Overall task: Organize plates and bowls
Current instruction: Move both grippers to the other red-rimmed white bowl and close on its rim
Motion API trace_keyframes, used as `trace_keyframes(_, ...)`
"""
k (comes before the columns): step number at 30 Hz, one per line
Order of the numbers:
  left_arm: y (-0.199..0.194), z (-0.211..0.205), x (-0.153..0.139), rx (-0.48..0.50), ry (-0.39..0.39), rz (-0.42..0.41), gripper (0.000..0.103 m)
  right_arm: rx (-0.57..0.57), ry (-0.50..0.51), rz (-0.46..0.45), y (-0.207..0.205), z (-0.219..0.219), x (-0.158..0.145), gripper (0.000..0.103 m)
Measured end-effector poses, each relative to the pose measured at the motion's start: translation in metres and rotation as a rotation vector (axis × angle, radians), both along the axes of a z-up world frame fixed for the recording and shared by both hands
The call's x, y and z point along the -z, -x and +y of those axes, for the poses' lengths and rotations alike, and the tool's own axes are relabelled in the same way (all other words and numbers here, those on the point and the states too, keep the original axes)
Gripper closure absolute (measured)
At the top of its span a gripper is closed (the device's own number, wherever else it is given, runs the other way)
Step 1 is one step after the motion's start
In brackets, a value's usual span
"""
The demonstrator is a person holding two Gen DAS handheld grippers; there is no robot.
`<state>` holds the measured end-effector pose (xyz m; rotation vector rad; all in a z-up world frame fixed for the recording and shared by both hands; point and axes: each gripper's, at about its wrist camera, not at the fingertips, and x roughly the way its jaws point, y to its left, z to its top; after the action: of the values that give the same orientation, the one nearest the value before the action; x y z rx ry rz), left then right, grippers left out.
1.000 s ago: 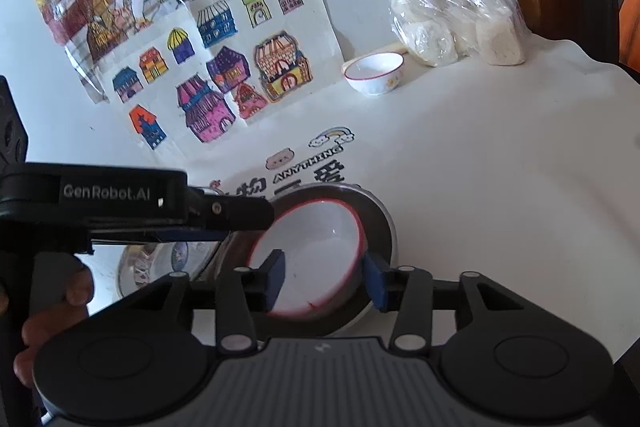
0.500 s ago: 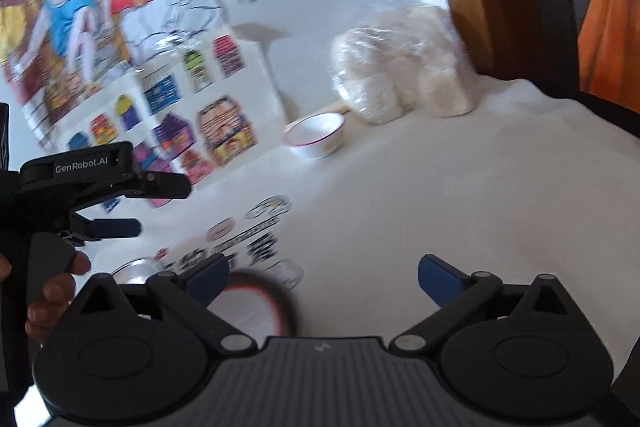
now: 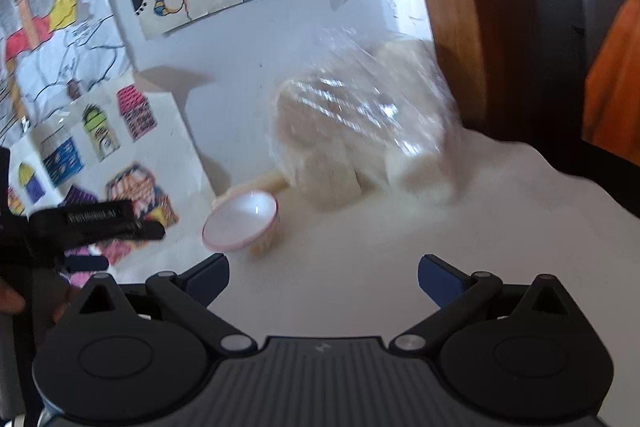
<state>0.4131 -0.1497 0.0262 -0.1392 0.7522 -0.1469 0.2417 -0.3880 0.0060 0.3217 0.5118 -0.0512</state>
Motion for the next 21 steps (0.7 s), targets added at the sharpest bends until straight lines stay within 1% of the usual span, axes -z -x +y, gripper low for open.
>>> trace_keyframes(2,-0.009,-0.005,0.003,0.021,0.017,0.005,0.001,0.002,0.018,-0.003,-0.019,-0.001,0.001,0.0)
trace_keyframes(7,-0.024,-0.01,0.014,0.045,0.098,0.035,0.001,-0.004,0.073,-0.002,-0.056,0.004,0.01,0.001)
trace_keyframes(9,-0.031,-0.009,0.02,0.047,0.121,0.049,0.001,-0.017,0.069,0.001,-0.067,0.006,0.015,0.005)
trace_keyframes(13,-0.036,-0.007,0.029,0.046,0.165,0.081,0.001,-0.03,0.068,0.022,-0.083,0.012,0.027,0.009)
trace_keyframes(17,-0.04,-0.011,0.036,0.052,0.192,0.09,0.002,-0.052,0.076,0.024,-0.09,0.018,0.034,0.013)
trace_keyframes(19,-0.041,-0.013,0.038,0.059,0.2,0.095,0.006,-0.06,0.073,0.025,-0.095,0.021,0.035,0.017)
trace_keyframes(20,-0.042,-0.014,0.04,0.078,0.209,0.106,0.008,-0.065,0.07,0.026,-0.097,0.023,0.036,0.02)
trace_keyframes(21,-0.043,-0.015,0.041,0.084,0.213,0.112,0.013,-0.069,0.067,0.027,-0.101,0.025,0.036,0.023)
